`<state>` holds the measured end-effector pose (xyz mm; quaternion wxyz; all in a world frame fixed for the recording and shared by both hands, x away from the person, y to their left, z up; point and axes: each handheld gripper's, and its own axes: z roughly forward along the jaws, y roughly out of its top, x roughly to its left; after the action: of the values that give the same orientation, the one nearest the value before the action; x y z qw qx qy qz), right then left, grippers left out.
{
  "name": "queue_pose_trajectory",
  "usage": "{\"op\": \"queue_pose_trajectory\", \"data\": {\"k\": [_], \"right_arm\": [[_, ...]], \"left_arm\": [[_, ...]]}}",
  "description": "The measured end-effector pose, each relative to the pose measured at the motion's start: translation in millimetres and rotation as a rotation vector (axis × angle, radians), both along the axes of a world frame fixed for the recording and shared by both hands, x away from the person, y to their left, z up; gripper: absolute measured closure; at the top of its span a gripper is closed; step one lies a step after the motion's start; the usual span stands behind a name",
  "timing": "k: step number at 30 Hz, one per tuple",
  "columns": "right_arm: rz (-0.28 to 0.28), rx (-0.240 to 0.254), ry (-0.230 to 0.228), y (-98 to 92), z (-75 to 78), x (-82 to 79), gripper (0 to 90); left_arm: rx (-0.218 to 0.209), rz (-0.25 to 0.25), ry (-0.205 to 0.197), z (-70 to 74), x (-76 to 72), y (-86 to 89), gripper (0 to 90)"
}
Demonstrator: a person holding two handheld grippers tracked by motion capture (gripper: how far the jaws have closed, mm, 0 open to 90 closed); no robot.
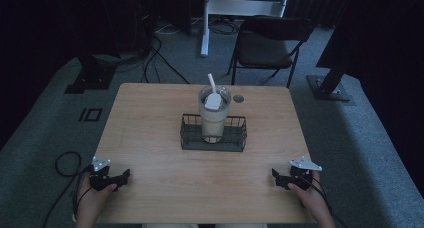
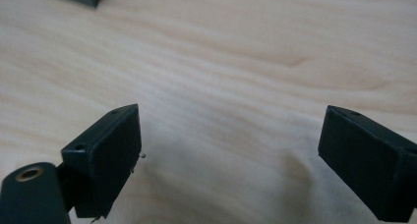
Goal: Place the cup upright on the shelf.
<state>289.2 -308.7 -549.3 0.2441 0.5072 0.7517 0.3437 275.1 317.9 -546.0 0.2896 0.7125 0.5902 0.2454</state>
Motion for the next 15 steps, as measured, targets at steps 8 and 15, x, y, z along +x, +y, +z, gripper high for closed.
{"op": "queue_pose_trajectory", "data": {"k": [8, 15], "right_arm": [[0.030, 0.005, 0.073, -1.4, -2.2, 0.7, 9.1], [0.031, 0.005, 0.074, -1.5, -2.3, 0.8, 9.0]], "left_arm": [[-0.002, 0.008, -0.004, -0.3, -1.1, -2.2, 9.6], [-0.004, 0.087, -0.006, -0.6, -3.4, -8.5, 9.6]]}}
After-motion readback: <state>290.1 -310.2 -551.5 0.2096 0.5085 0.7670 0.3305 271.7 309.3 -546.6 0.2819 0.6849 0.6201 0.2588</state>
